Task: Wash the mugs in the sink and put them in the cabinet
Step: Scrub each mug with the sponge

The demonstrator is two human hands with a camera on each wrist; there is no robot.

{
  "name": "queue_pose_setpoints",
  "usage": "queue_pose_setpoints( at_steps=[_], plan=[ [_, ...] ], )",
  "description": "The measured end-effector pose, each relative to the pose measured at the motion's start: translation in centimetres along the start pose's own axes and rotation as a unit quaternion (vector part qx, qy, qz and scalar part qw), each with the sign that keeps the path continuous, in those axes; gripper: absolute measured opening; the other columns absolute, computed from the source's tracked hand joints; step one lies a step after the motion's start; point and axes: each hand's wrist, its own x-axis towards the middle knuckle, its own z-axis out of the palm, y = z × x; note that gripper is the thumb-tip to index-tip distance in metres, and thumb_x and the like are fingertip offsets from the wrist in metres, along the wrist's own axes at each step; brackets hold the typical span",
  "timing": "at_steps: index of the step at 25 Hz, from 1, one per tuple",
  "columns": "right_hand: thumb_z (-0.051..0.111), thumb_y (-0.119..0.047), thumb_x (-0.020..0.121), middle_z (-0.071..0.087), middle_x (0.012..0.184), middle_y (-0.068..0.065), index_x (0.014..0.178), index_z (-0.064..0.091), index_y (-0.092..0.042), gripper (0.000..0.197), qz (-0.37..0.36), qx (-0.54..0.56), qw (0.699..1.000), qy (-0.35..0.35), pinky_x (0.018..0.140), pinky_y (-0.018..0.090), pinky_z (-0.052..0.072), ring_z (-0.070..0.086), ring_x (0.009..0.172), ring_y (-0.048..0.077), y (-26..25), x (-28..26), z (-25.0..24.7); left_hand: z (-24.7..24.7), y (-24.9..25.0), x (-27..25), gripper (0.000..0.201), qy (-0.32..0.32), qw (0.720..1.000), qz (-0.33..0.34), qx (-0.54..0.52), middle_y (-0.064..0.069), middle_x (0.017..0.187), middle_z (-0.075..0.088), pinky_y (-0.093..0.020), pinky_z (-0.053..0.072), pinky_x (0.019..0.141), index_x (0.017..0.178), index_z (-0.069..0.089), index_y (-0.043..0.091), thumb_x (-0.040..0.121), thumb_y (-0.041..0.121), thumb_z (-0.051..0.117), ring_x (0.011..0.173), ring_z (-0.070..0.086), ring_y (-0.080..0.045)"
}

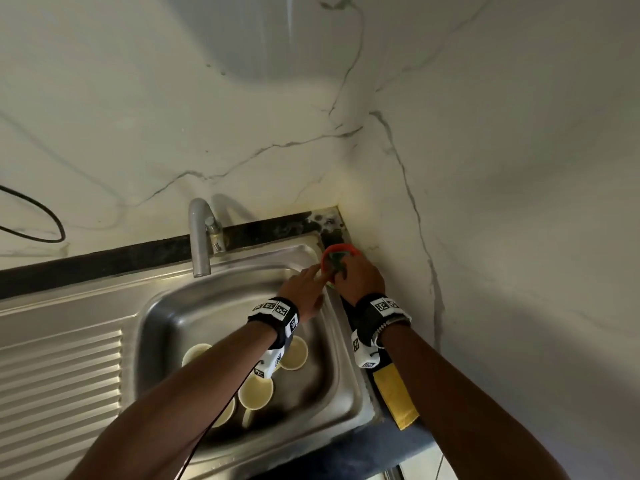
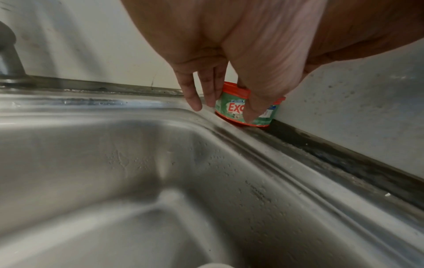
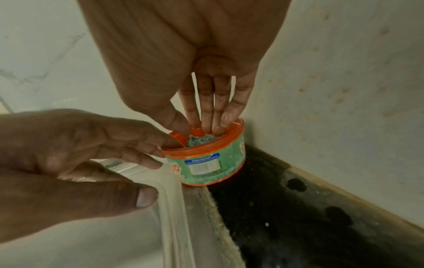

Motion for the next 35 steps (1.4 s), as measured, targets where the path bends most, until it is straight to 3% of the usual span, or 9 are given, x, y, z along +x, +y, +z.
queue_pose_setpoints(
  at_steps=[6, 9, 12, 15, 18, 22, 24, 27, 35],
  plan=[
    [0.079, -0.039, 0.087, 0.064, 0.136, 0.001, 0.131, 0.068, -0.023, 0.048, 0.009, 0.041, 0.999, 0.003, 0.104, 0.04, 0.054, 0.059, 0.126, 0.024, 0.0, 1.3, 1.7, -0.3, 0.0, -0.7, 0.07, 0.022, 0.999, -0.003, -0.043, -0.012, 0.161, 0.038, -0.041, 0.049, 0.098, 0.161, 0.022, 0.013, 0.099, 0.024, 0.055, 0.135, 0.052, -0.034],
    [0.077, -0.025, 0.089, 0.07, 0.125, 0.002, 0.126, 0.072, -0.021, 0.037, 0.031, 0.064, 0.997, -0.006, 0.098, 0.035, 0.055, 0.066, 0.114, 0.024, 0.5, 1.5, 1.0, -0.1, -0.6, -1.1, 0.074, 0.021, 0.999, 0.011, -0.045, -0.009, 0.161, 0.039, -0.042, 0.053, 0.096, 0.162, 0.021, 0.019, 0.097, 0.022, 0.056, 0.133, 0.053, -0.032],
    [0.061, -0.022, 0.097, 0.071, 0.111, 0.01, 0.113, 0.075, -0.012, 0.023, 0.038, -0.017, 0.997, 0.057, 0.087, 0.038, 0.055, 0.067, 0.104, 0.031, 0.7, 1.8, -0.6, 0.3, -0.9, -1.3, 0.081, 0.02, 0.999, 0.023, -0.033, -0.008, 0.165, 0.035, -0.042, 0.057, 0.091, 0.163, 0.019, 0.021, 0.093, 0.023, 0.059, 0.131, 0.055, -0.033],
    [0.064, -0.025, 0.098, 0.064, 0.12, 0.008, 0.121, 0.071, -0.013, 0.027, 0.01, -0.055, 0.997, 0.045, 0.095, 0.038, 0.053, 0.061, 0.113, 0.029, 0.5, 1.8, -0.1, 1.0, -0.6, -1.6, 0.092, -0.003, 0.999, 0.032, -0.013, -0.007, 0.171, 0.022, -0.039, 0.056, 0.089, 0.165, 0.01, 0.022, 0.091, 0.028, 0.064, 0.136, 0.051, -0.033],
    [0.077, -0.032, 0.09, 0.067, 0.124, 0.001, 0.125, 0.07, -0.019, 0.038, -0.011, -0.026, 0.999, -0.028, 0.099, 0.038, 0.056, 0.065, 0.117, 0.025, 0.6, 1.3, 0.9, 1.7, -0.4, -1.8, 0.101, -0.01, 0.999, 0.037, -0.03, -0.006, 0.173, 0.013, -0.04, 0.055, 0.095, 0.165, -0.001, 0.026, 0.09, 0.031, 0.066, 0.141, 0.047, -0.033],
    [0.076, -0.027, 0.09, 0.059, 0.133, 0.008, 0.126, 0.068, -0.011, 0.04, 0.009, -0.09, 0.996, 0.02, 0.101, 0.041, 0.053, 0.055, 0.124, 0.029, 0.6, 1.8, -0.1, 1.9, -0.6, -1.9, 0.107, -0.012, 0.998, 0.048, -0.029, -0.006, 0.173, 0.009, -0.042, 0.053, 0.102, 0.165, -0.007, 0.028, 0.088, 0.034, 0.068, 0.146, 0.041, -0.033],
    [0.075, -0.029, 0.091, 0.058, 0.136, 0.007, 0.126, 0.068, -0.012, 0.039, -0.013, -0.109, 0.994, -0.002, 0.103, 0.04, 0.052, 0.055, 0.124, 0.028, 0.7, 2.2, 0.0, 1.8, -0.5, -1.9, 0.108, -0.011, 0.999, 0.046, -0.024, -0.006, 0.173, 0.009, -0.042, 0.052, 0.104, 0.165, -0.006, 0.028, 0.087, 0.035, 0.069, 0.147, 0.039, -0.033],
    [0.082, -0.035, 0.087, 0.069, 0.125, 0.005, 0.126, 0.069, -0.017, 0.045, -0.022, -0.074, 0.995, -0.062, 0.099, 0.037, 0.056, 0.066, 0.114, 0.025, 0.9, 1.7, 0.1, 1.8, -0.7, -1.8, 0.109, -0.015, 0.999, 0.046, -0.022, -0.007, 0.173, 0.008, -0.044, 0.05, 0.107, 0.165, -0.006, 0.027, 0.087, 0.036, 0.07, 0.149, 0.036, -0.032],
    [0.073, -0.03, 0.093, 0.065, 0.126, 0.002, 0.125, 0.069, -0.02, 0.034, -0.03, -0.024, 0.999, 0.019, 0.099, 0.034, 0.051, 0.062, 0.121, 0.026, 0.8, 0.3, -0.4, 2.3, -1.1, -1.7, 0.119, -0.037, 0.998, 0.054, -0.016, -0.007, 0.173, 0.001, -0.047, 0.043, 0.114, 0.164, -0.012, 0.028, 0.084, 0.04, 0.076, 0.153, 0.028, -0.033]
  ],
)
